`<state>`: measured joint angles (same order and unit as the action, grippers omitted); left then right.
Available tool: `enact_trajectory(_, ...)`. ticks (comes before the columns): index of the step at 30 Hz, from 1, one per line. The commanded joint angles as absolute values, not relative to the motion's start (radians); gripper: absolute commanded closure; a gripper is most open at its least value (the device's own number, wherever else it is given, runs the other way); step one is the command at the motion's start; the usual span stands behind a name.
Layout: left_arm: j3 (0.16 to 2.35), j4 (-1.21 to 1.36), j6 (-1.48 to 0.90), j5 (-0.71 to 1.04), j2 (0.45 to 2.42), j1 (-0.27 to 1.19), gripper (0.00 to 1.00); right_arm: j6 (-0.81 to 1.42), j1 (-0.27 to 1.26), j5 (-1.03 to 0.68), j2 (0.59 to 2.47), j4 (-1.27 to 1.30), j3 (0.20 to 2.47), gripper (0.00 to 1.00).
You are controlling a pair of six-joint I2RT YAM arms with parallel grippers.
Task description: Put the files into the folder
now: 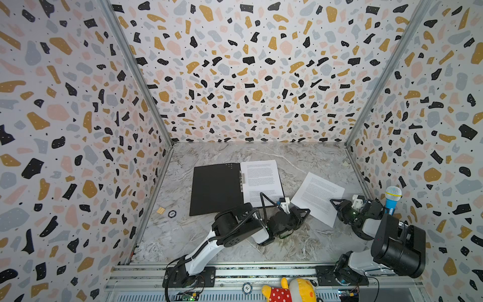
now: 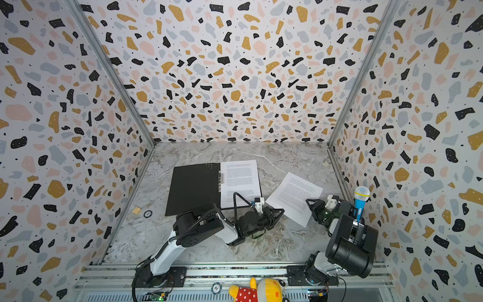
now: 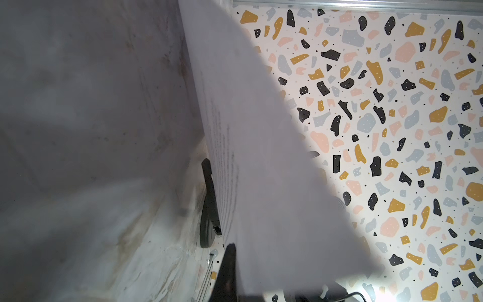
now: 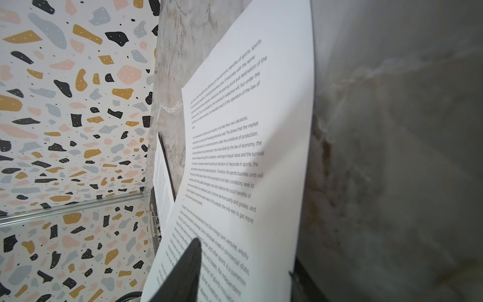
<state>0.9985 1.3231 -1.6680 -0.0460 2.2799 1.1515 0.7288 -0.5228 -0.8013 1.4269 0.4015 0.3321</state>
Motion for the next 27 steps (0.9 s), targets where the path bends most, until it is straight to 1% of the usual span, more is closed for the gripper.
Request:
enact_trajectory(1, 0.995, 1.396, -1.645, -0.029, 2.265, 1.155, 1.00, 0.726, -0.528, -0.813, 1.412, 0.420, 0.362, 0.64)
enact_trajectory(4, 1.000, 1.393, -1.641, -0.025, 2.264, 1.154, 1.00, 0.726, -0.528, -0.816, 1.399, 0.418, 0.362, 0.75)
enact_trajectory(8, 1.005, 1.396, -1.640, -0.023, 2.263, 1.154, 1.00, 0.733, -0.527, -0.820, 1.378, 0.418, 0.364, 0.86)
enact_trajectory(12, 1.006, 1.394, -1.639, -0.020, 2.263, 1.154, 0.98, 0.735, -0.526, -0.823, 1.353, 0.404, 0.375, 0.91)
enact_trajectory(15, 1.005, 1.394, -1.638, -0.020, 2.262, 1.154, 0.97, 0.735, -0.525, -0.825, 1.339, 0.392, 0.384, 0.94)
enact_trajectory(18, 1.004, 1.395, -1.637, -0.019, 2.261, 1.155, 0.94, 0.729, -0.519, -0.826, 1.335, 0.374, 0.398, 0.96)
enact_trajectory(20, 1.001, 1.399, -1.635, -0.019, 2.259, 1.154, 0.90, 0.734, -0.507, -0.825, 1.331, 0.377, 0.401, 0.97)
enact_trajectory(23, 0.991, 1.412, -1.624, -0.023, 2.248, 1.155, 0.77, 0.743, -0.477, -0.812, 1.330, 0.381, 0.411, 0.99)
enact_trajectory(26, 0.988, 1.366, -1.586, -0.013, 2.220, 1.154, 0.62, 0.752, -0.442, -0.803, 1.329, 0.381, 0.432, 1.00)
enact_trajectory(27, 0.991, 1.342, -1.563, -0.007, 2.206, 1.155, 0.56, 0.756, -0.429, -0.799, 1.328, 0.379, 0.443, 1.00)
